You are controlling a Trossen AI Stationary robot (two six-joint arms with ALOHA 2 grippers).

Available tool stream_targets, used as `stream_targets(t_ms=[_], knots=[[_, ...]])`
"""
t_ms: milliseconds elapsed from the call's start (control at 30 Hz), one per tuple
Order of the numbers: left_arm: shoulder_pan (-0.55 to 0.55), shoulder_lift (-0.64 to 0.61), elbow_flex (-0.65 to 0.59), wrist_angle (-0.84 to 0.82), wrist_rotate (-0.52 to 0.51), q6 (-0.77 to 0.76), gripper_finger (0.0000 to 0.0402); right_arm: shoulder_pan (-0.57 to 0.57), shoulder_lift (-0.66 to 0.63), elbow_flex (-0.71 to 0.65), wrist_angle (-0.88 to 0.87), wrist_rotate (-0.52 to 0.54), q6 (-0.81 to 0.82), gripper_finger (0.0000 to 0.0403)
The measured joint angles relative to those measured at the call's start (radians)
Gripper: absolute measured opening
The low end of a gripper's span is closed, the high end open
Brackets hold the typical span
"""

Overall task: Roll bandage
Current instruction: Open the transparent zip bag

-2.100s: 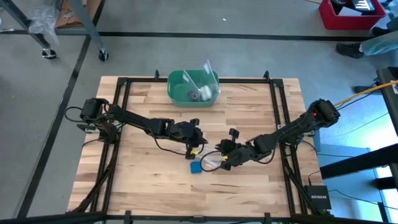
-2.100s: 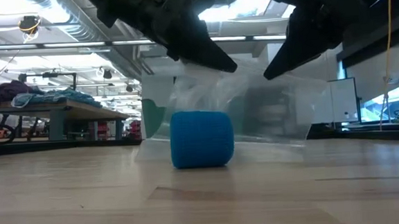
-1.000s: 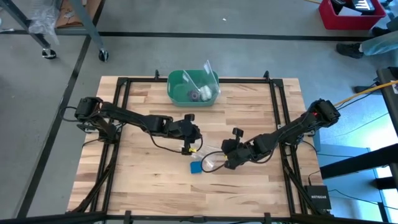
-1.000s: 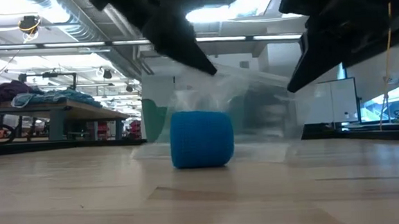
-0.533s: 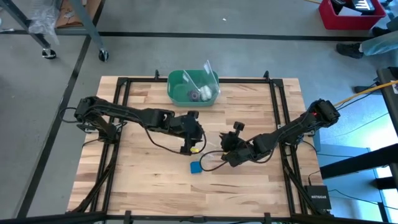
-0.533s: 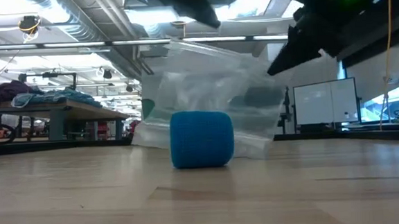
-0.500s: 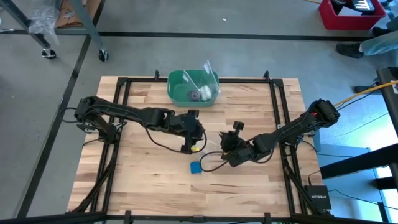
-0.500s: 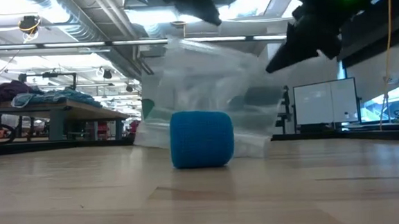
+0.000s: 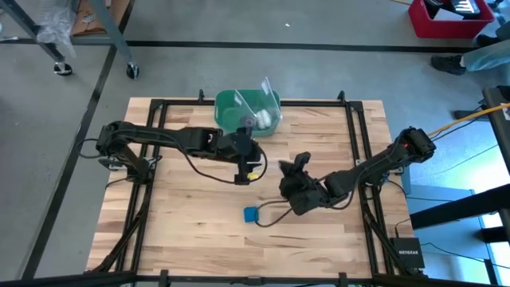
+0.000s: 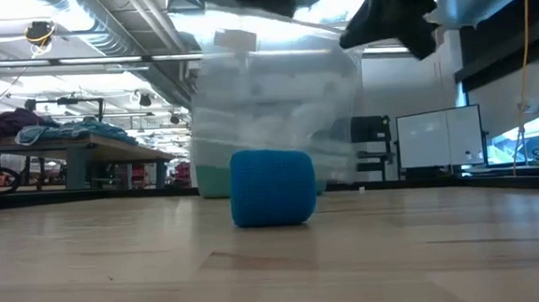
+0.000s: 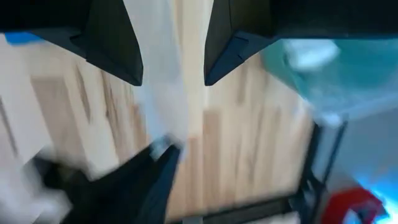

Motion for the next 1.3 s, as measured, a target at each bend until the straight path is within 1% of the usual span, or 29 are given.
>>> stream_targets(t_ms=[100, 200, 333, 400, 467, 633, 700, 967, 1167, 1300], knots=[[-0.004, 0.002, -0.077, 0.004, 0.005, -0.040, 0.0161, 0.021, 0.009, 0.000, -0.026, -0.139, 0.117, 0.0040], [-0.013, 0.002, -0.150, 0.045, 0.018, -0.090, 0.0161, 0.041, 0.040, 0.000, -0.051, -0.248, 0.205, 0.0040], [-0.021, 0.002, -0.235, 0.114, 0.056, -0.141, 0.0162, 0.043, 0.104, 0.000, -0.051, -0.357, 0.271, 0.0040], [-0.028, 0.002, -0.266, 0.151, 0.067, -0.162, 0.0162, 0.041, 0.136, 0.000, -0.050, -0.383, 0.310, 0.0040], [-0.034, 0.002, -0.280, 0.180, 0.083, -0.182, 0.0162, 0.041, 0.163, 0.000, -0.049, -0.400, 0.333, 0.0040], [-0.059, 0.013, -0.286, 0.242, 0.193, -0.208, 0.0162, 0.041, 0.206, -0.001, -0.040, -0.408, 0.377, 0.0040], [-0.069, 0.024, -0.286, 0.270, 0.210, -0.201, 0.0162, 0.041, 0.211, -0.001, -0.032, -0.415, 0.382, 0.0040], [-0.094, 0.122, -0.286, 0.319, 0.206, -0.210, 0.0162, 0.041, 0.212, -0.001, 0.034, -0.432, 0.374, 0.0040], [-0.090, 0.143, -0.286, 0.327, 0.155, -0.223, 0.0162, 0.040, 0.212, -0.001, 0.041, -0.442, 0.374, 0.0040], [-0.079, 0.143, -0.286, 0.339, 0.147, -0.228, 0.0162, 0.040, 0.212, -0.001, 0.041, -0.442, 0.374, 0.0040]])
